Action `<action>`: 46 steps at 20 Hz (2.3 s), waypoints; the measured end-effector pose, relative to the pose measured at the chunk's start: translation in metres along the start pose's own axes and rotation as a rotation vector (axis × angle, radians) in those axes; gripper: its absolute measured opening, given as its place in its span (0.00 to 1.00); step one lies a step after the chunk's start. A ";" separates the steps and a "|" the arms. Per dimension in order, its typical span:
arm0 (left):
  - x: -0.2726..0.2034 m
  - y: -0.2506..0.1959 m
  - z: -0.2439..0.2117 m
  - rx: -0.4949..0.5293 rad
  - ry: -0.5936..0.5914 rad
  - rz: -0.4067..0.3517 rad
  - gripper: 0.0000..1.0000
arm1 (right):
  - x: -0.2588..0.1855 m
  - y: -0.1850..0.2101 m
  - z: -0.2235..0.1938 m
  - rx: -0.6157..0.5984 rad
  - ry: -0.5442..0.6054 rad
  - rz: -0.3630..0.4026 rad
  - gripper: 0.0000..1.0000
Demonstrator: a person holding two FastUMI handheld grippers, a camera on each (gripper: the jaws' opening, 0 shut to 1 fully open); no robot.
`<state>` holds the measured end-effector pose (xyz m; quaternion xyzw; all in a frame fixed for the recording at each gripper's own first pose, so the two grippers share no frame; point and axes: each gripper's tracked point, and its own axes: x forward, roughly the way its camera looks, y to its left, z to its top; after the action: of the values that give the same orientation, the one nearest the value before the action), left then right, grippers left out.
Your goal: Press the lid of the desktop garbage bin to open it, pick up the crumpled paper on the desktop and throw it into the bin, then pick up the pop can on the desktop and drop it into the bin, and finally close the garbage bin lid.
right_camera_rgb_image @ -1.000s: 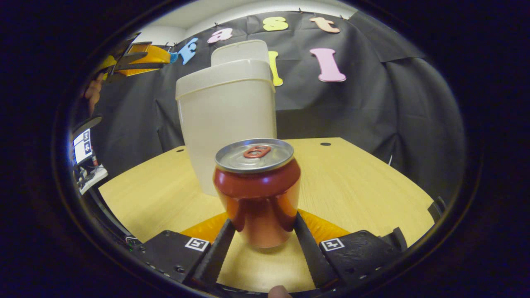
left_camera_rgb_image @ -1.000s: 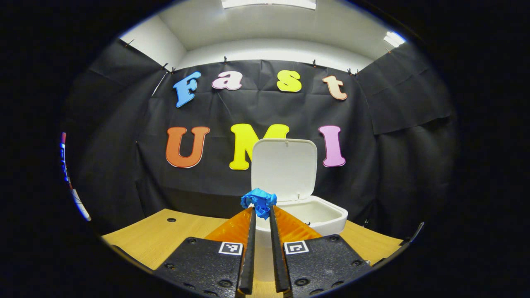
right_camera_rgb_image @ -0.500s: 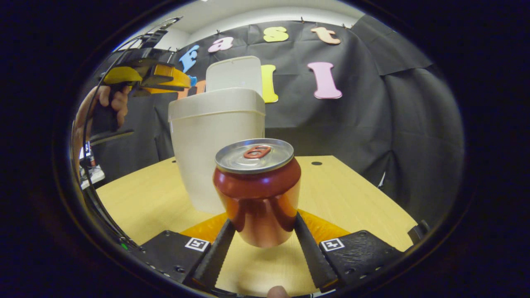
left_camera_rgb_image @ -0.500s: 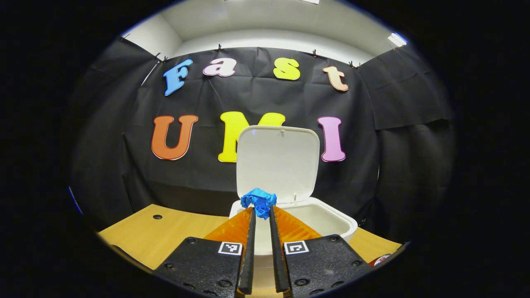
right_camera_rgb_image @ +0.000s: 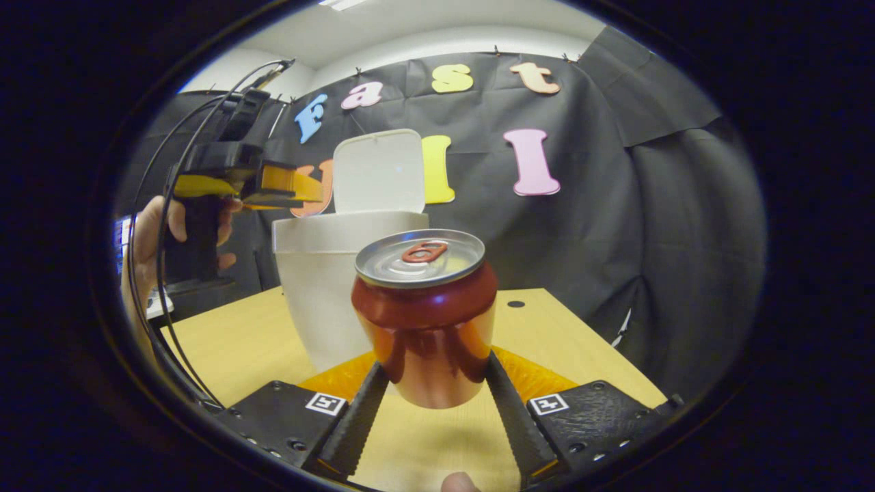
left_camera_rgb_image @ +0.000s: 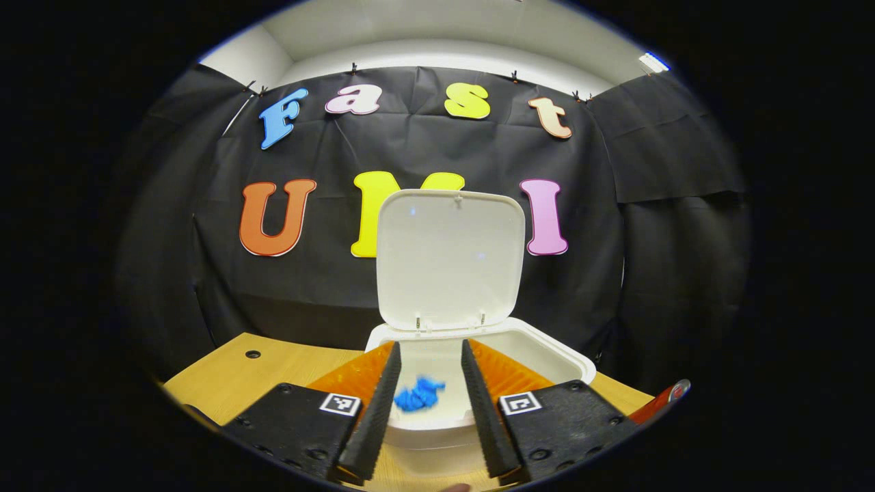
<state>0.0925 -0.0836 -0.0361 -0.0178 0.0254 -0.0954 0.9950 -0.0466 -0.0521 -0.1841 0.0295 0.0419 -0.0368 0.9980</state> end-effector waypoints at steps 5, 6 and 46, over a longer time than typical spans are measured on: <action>-0.006 -0.004 0.000 -0.013 -0.007 -0.003 0.99 | -0.005 -0.007 0.021 0.002 -0.034 -0.008 0.82; -0.009 -0.002 0.001 -0.014 -0.009 -0.003 0.99 | -0.006 -0.007 0.024 0.000 -0.033 -0.006 0.82; -0.131 0.120 -0.067 0.011 0.038 0.217 1.00 | 0.149 0.133 0.164 -0.153 -0.011 0.134 0.82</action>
<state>-0.0169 0.0570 -0.1018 -0.0079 0.0455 0.0126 0.9989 0.1245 0.0594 -0.0259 -0.0445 0.0371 0.0333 0.9978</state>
